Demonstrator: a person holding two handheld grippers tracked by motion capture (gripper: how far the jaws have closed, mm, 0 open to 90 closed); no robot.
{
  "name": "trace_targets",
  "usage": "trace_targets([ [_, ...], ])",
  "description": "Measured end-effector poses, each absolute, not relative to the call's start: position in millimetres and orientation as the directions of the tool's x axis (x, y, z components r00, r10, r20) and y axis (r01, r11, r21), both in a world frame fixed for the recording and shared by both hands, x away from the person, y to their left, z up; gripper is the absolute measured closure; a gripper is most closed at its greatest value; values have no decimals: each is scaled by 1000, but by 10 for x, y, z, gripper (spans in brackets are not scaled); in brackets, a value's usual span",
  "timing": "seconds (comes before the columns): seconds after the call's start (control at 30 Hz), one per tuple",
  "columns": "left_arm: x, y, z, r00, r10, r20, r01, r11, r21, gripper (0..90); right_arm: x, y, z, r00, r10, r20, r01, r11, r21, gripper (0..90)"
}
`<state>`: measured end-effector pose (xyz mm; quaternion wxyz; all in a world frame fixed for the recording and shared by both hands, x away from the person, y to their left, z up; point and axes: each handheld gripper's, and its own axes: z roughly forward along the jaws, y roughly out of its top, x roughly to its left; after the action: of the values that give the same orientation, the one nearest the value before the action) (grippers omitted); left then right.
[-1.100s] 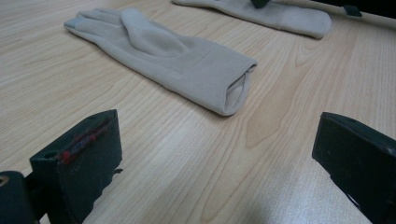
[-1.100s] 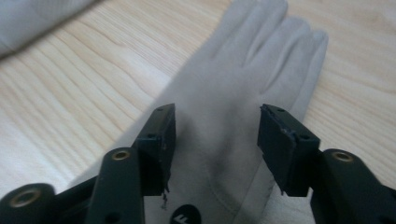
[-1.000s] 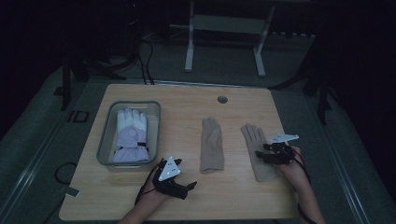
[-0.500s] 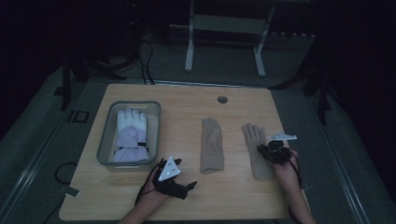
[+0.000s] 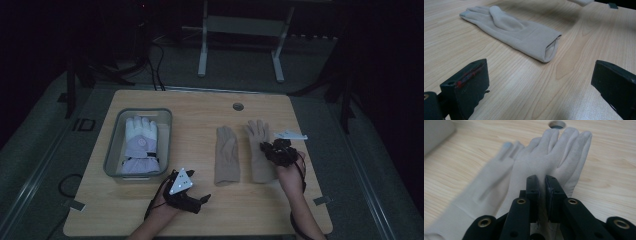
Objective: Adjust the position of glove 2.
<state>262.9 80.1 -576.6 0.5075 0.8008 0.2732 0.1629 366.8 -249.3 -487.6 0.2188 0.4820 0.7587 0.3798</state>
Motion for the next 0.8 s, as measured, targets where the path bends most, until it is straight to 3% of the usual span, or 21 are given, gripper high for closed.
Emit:
trace_targets([
  [0.33,2625,805,-5767,798,602,-18,269,-331,904,18,3733,-1887,-4836,-432,896,100,575,189,796,819],
  [0.67,2620,802,-5766,802,598,-8,264,-343,902,18,3766,-1517,-5098,-441,891,107,599,203,775,813],
  [0.8,2615,799,-5766,804,595,-5,264,-348,900,18,3793,-1493,-5255,-400,912,85,625,205,753,812],
])
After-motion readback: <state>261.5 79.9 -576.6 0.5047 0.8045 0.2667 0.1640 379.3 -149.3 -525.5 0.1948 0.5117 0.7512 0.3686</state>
